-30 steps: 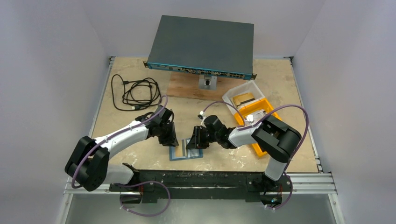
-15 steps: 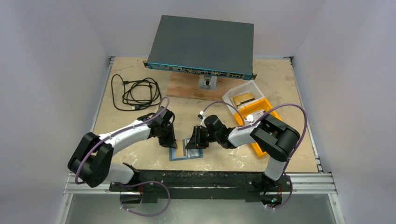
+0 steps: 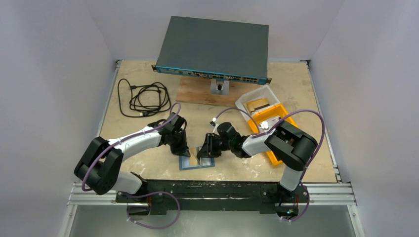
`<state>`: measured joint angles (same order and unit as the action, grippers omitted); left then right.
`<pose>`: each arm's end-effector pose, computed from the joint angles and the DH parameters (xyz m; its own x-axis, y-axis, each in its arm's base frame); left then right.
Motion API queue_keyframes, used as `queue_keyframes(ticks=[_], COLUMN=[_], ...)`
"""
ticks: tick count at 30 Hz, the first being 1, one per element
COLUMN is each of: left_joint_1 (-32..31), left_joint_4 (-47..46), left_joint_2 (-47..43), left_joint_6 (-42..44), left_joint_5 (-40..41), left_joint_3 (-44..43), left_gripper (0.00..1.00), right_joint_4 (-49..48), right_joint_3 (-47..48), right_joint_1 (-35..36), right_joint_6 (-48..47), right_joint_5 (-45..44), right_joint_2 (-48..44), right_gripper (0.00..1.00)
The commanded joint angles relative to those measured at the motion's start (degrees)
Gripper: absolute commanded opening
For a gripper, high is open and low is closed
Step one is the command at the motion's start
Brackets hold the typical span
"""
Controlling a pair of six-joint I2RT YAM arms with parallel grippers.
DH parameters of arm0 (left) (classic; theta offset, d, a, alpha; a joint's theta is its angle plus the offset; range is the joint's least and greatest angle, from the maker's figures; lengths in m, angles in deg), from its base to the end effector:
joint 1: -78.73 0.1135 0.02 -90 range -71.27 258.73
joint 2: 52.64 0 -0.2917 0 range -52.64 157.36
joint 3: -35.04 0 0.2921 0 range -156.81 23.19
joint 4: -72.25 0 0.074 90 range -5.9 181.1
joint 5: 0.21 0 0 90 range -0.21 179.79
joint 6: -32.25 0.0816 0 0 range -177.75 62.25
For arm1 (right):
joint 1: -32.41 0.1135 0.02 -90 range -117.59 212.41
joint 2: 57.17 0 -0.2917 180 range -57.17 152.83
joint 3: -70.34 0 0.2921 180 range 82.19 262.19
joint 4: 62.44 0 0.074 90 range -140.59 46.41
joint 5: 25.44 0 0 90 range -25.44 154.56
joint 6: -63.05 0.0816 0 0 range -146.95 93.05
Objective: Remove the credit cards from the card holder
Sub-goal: Remove the credit card from the card holder.
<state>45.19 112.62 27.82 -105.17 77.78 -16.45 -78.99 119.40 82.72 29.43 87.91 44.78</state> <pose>0.2252 -0.1697 0.1158 -0.9707 -0.2206 -0.0954 -0.1672 0.9048 -0.3915 0.2156 0.3104 0.0777 -0.9676 0.0312 -0.2504 -0.1889 0.5683 0.8008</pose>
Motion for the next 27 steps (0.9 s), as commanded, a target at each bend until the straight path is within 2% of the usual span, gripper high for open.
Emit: queue_keyframes(ticks=[1,11,20,23,27], left_joint_1=[-0.6,-0.6,-0.6,-0.6,-0.4], left_joint_4=[1.2,0.8,0.9,1.3,2.5], left_joint_2=[2.5,3.0,2.4,2.3,2.0], left_joint_6=[-1.1,-1.8,-1.5,-1.4,-1.1], left_joint_5=[3.6,3.5,3.3,3.4,4.6], left_joint_3=[1.6,2.6,3.0,3.1,3.0], left_gripper=[0.00,0.00,0.00,0.00,0.00], right_joint_4=[-1.9,-13.5,-14.2,-14.1,-13.9], right_joint_3=[-2.8,-5.0,-4.4,-4.4,-6.1], right_joint_1=[-1.4,-3.1,-3.2,-3.2,-4.3], right_joint_6=[1.2,6.6,6.9,7.0,7.2], right_joint_5=[1.0,6.6,7.4,7.4,6.4], right_joint_2=[0.5,3.1,4.0,4.0,2.8], right_gripper=[0.23,0.09,0.10,0.00,0.00])
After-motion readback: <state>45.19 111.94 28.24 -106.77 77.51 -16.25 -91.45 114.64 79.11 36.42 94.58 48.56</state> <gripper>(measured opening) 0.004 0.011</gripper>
